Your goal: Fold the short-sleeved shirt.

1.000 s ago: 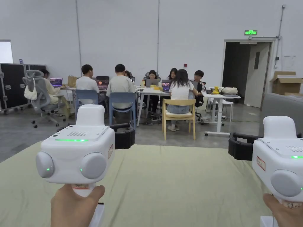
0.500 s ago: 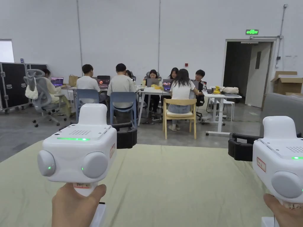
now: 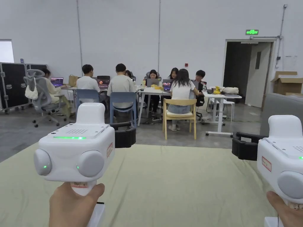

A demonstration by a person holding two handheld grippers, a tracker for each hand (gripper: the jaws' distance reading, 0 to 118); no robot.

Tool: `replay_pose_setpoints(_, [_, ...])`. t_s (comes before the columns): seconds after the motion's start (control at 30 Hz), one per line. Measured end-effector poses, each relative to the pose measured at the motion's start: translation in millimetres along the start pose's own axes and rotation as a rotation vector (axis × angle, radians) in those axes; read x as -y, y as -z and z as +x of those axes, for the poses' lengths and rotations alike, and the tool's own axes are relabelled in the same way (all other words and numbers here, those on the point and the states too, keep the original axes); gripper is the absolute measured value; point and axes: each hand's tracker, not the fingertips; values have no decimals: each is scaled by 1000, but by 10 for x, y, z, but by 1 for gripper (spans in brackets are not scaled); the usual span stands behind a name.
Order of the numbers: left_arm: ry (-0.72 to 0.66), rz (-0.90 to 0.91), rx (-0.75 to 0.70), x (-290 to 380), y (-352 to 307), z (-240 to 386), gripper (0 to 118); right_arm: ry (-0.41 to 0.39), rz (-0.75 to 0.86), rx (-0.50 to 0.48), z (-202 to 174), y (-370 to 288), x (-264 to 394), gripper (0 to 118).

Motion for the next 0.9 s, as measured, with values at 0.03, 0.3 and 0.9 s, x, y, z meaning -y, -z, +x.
replay_pose_setpoints(0.03, [-6, -1, 5, 3, 8, -10, 118, 3, 7, 0, 8, -8, -1, 118])
replay_pose_setpoints(0.3, [44, 55, -16, 47, -90, 22, 85, 32, -27, -15, 72, 0, 130, 109])
replay_pose_setpoints(0.9, [53, -25, -302, 468, -326, -740, 0, 39, -80, -322, -786, 80, 490, 3])
